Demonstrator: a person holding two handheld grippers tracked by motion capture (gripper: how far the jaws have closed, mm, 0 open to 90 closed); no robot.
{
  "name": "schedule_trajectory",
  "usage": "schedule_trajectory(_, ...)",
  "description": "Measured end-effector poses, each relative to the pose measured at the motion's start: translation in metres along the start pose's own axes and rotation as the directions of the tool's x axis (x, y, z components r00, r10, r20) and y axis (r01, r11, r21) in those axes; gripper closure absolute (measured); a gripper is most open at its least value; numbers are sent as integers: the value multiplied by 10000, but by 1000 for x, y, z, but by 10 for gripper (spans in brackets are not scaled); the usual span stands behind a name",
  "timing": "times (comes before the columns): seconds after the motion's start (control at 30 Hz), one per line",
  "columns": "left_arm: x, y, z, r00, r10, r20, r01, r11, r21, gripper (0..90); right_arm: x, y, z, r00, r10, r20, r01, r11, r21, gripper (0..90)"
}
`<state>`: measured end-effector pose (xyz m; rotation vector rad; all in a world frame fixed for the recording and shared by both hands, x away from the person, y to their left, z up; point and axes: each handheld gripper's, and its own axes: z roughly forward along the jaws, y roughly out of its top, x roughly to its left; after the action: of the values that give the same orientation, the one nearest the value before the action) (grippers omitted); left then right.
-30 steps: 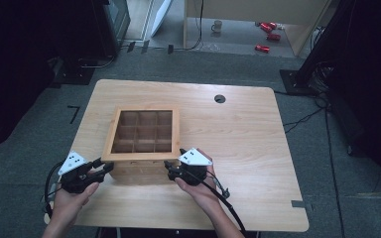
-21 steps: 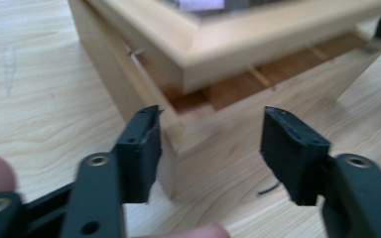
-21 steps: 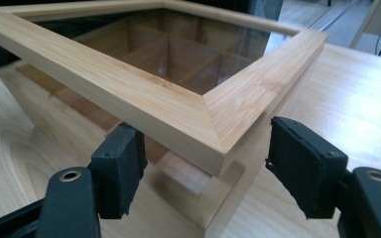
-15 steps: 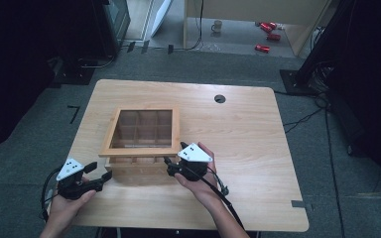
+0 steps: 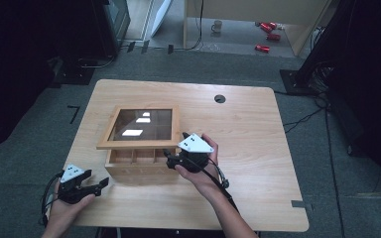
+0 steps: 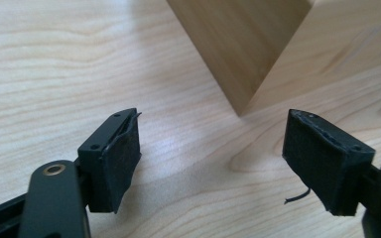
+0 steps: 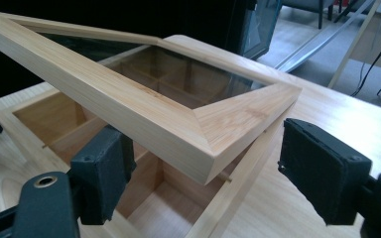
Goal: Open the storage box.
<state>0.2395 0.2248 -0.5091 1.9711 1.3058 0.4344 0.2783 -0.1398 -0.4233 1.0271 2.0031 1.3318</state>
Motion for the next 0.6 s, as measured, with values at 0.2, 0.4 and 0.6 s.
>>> schedule_trajectory(0.2,-3,-1,5,9995,161,-265,-155,9997,206,213,-5,17,0,9998,-197,11,197,9995,-239,222)
schedule_trajectory(0.4,-8,-3,9,9965,512,-667,-504,9986,131,187,-13,34,5,9996,-279,-38,277,9986,-444,242)
schedule_trajectory(0.6,-13,-2,11,9927,776,-922,-757,9969,237,161,-19,53,8,9984,-567,21,567,9956,-746,307)
